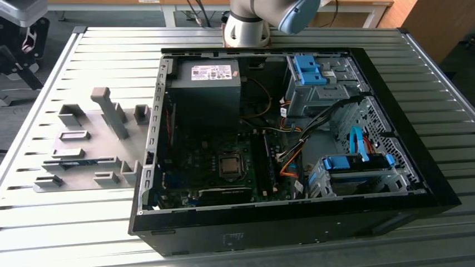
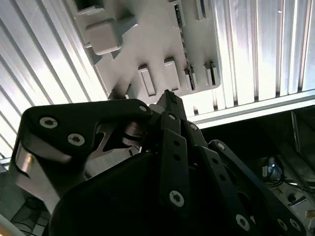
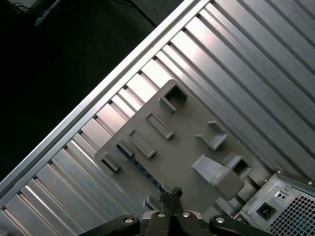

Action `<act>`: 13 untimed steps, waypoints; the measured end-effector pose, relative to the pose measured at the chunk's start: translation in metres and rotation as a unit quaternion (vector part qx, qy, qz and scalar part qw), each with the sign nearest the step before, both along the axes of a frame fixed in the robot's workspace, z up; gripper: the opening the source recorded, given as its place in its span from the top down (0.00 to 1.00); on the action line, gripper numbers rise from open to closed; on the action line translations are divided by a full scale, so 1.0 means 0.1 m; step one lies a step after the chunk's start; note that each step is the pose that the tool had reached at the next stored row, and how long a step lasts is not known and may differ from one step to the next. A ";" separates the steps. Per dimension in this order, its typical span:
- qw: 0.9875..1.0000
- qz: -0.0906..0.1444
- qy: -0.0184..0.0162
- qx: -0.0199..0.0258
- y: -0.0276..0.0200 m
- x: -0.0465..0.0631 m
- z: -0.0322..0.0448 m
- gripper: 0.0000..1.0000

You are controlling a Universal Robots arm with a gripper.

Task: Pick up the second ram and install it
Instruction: 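Pick up the second ram and move it above second insertion slot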

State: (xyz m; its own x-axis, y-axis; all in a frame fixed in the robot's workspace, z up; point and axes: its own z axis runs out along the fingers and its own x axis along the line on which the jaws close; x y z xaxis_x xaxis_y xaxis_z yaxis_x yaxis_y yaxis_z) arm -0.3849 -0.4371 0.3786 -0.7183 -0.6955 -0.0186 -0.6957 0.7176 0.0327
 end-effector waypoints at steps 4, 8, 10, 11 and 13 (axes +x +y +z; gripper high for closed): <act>0.999 0.037 0.000 0.000 0.000 0.00 -0.002 0.89; 0.998 0.055 0.000 0.000 0.000 0.00 -0.002 0.89; 0.998 0.055 0.000 0.000 0.000 0.00 -0.003 0.89; 0.998 0.055 0.000 0.000 0.000 0.00 -0.003 0.89; 0.998 0.055 0.000 0.000 0.000 0.00 -0.002 0.89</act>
State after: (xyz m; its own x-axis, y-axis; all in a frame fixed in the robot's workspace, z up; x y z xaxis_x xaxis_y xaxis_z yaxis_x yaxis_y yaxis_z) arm -0.3849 -0.4371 0.3784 -0.6370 -0.7706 -0.0185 -0.7707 0.6363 0.0328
